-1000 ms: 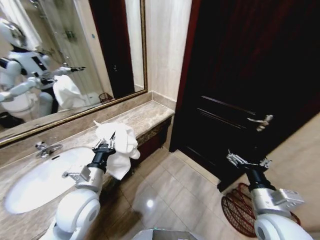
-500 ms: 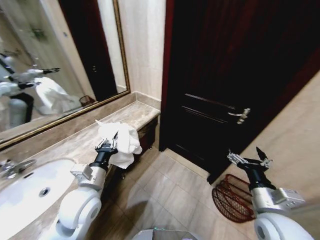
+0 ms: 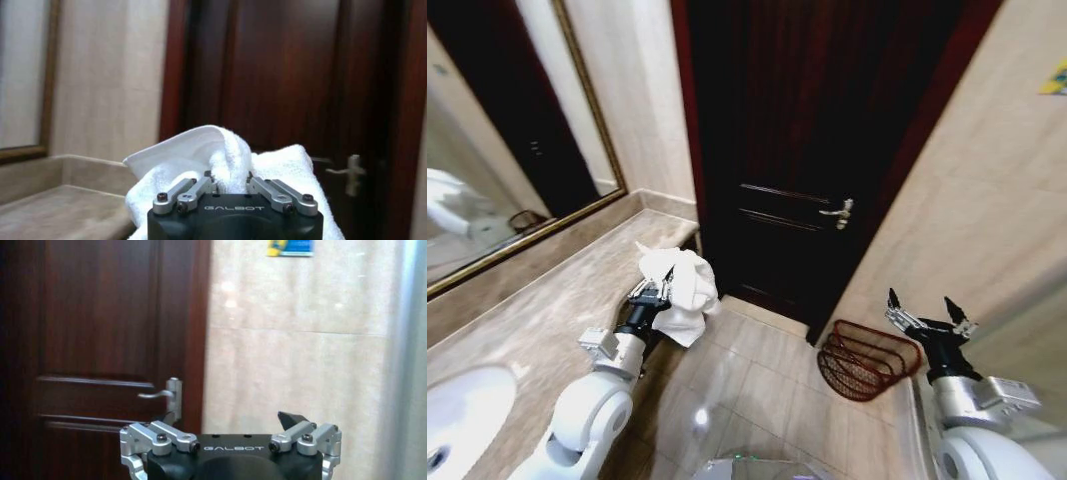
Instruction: Discard the used towel into the hamper.
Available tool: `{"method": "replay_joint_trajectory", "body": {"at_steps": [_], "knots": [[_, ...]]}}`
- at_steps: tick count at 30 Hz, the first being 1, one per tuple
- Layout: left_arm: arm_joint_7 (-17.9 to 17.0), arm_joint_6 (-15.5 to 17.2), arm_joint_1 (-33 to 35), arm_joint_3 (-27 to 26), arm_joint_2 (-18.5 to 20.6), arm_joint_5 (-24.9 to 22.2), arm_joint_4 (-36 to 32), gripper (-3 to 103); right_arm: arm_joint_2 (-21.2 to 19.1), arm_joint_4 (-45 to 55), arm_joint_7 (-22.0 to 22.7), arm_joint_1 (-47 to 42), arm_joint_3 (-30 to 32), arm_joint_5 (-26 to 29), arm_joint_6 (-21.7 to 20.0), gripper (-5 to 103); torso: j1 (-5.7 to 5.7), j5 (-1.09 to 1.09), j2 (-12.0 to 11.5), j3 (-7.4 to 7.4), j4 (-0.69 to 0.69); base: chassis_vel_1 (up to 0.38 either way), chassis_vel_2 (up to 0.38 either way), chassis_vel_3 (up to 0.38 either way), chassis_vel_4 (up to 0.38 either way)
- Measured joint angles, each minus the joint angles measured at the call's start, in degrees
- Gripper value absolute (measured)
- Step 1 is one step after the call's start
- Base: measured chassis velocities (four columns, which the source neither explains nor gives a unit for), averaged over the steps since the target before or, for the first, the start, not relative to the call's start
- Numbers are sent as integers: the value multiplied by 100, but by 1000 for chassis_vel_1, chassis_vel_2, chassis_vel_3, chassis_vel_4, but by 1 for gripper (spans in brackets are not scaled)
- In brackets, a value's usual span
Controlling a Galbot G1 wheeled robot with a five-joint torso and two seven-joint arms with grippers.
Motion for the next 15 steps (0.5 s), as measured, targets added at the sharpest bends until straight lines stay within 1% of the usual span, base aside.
{"method": "replay_joint_trajectory", "body": {"at_steps": [5,7,8,11,15], "knots": [[120,-111,-25,33,-30,-6,169,15,36,0,16,-23,-7,-51,-15,100,0,0,0,0,0,-127,-116,-123,-122],[270,-217,-71,34,-23,-9,291,15,72,0,72,-21,-34,-140,-131,100,0,-1,0,0,1,-131,-131,-122,-117],[270,-217,-71,34,-23,-9,291,15,72,0,72,-21,-34,-140,-131,100,0,-1,0,0,1,-131,-130,-111,-117],[410,-321,-167,38,7,-36,453,15,113,-1,174,-11,-73,-211,-430,100,0,1,0,0,-1,-122,-135,-128,-128],[452,-381,-266,82,16,-49,615,15,118,0,227,8,-81,-251,-485,100,0,-1,0,0,-1,-125,-131,-125,-122]]}}
